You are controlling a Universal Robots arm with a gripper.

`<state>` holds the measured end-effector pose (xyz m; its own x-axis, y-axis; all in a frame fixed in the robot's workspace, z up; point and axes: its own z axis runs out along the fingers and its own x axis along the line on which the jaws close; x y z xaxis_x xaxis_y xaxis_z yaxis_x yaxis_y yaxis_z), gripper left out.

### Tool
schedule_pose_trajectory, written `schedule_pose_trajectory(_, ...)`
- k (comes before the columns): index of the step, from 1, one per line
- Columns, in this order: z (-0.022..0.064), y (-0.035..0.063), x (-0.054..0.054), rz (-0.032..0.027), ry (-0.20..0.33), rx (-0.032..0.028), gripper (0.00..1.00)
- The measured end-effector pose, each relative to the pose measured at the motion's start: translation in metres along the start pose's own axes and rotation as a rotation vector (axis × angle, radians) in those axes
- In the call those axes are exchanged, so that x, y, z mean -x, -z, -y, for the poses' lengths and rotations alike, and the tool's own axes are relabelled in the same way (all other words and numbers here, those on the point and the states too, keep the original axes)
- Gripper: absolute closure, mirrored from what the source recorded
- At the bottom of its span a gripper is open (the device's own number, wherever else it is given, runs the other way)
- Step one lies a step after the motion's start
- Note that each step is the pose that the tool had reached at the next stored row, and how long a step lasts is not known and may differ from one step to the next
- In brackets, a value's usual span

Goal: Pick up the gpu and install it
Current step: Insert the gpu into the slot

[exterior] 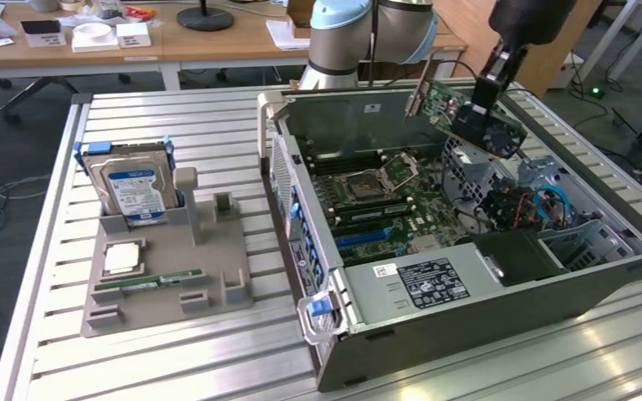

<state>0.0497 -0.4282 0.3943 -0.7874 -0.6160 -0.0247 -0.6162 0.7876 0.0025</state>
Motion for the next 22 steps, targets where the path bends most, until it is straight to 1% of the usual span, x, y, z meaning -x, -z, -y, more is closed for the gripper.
schedule_pose_trajectory(22,0.0,-0.0089,-0.0002,-0.001,0.401,0.0098,0.74)
